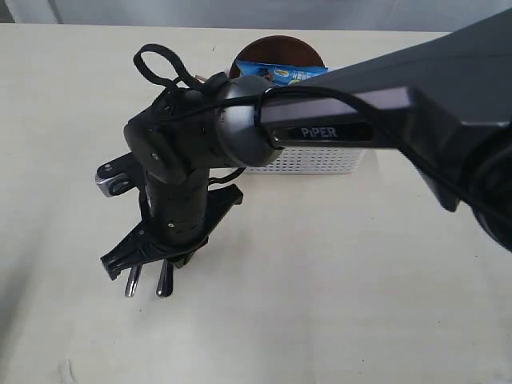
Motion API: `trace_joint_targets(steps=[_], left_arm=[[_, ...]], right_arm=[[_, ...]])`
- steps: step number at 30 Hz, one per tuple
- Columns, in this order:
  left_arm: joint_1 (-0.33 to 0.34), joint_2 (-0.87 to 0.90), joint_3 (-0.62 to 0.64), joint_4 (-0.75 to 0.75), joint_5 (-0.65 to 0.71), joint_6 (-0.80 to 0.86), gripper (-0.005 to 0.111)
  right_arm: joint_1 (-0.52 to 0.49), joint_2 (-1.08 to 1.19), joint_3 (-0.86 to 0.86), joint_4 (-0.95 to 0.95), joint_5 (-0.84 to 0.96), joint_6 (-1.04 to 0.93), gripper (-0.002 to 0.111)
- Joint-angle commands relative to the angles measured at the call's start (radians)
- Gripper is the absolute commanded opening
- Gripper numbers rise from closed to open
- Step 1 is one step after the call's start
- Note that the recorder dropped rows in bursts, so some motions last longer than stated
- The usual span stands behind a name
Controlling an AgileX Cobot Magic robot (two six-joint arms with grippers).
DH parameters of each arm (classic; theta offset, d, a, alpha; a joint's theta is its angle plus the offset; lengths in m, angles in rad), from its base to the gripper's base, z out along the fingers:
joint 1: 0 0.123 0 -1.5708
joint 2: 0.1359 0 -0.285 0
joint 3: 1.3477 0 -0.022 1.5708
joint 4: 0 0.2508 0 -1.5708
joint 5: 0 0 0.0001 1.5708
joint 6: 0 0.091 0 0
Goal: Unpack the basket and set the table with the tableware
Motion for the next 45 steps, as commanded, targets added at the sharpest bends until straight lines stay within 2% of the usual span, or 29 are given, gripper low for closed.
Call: trace_joint_targets(steps=[1,8,19,25,34,38,45], left_arm=[[0.001,-0.003,0.002,0.003,-0.008,-0.003,0.0],[0.001,-0.003,0.002,-0.003,-0.008,-0.003,0.0],[0.001,-0.003,0.002,-0.003,-0.008,-0.003,0.0],[0.001,-0.003,0.002,-0.003,-0.008,-0.003,0.0],[0.001,-0.003,0.002,-0.003,-0.008,-0.003,0.0],[0.001,-0.003,0.002,-0.003,-0.008,-0.003,0.0],[0.001,-0.003,0.002,-0.003,-0.008,-0.003,0.0]], right_arm=[[0.001,-0.04,-0.001,-0.034,0.009,-0.009,-0.001],[-0.029,-0.168,-0.001,-0.234,0.023,0.072,-0.001],[-0.244,-0.337,0.003,-0.234,0.044,-0.011,-0.001],[-0.388,-0.354,0.003,-0.234,0.045,-0.078,-0.001],[-0.524,-0.354,0.003,-0.234,0.04,-0.075,-0.001],[-0.566,-0.354,0.003,-0.232,0.051,-0.033,-0.001],[-0.566,-0.349,0.003,-0.253,0.056,-0.017,0.0]])
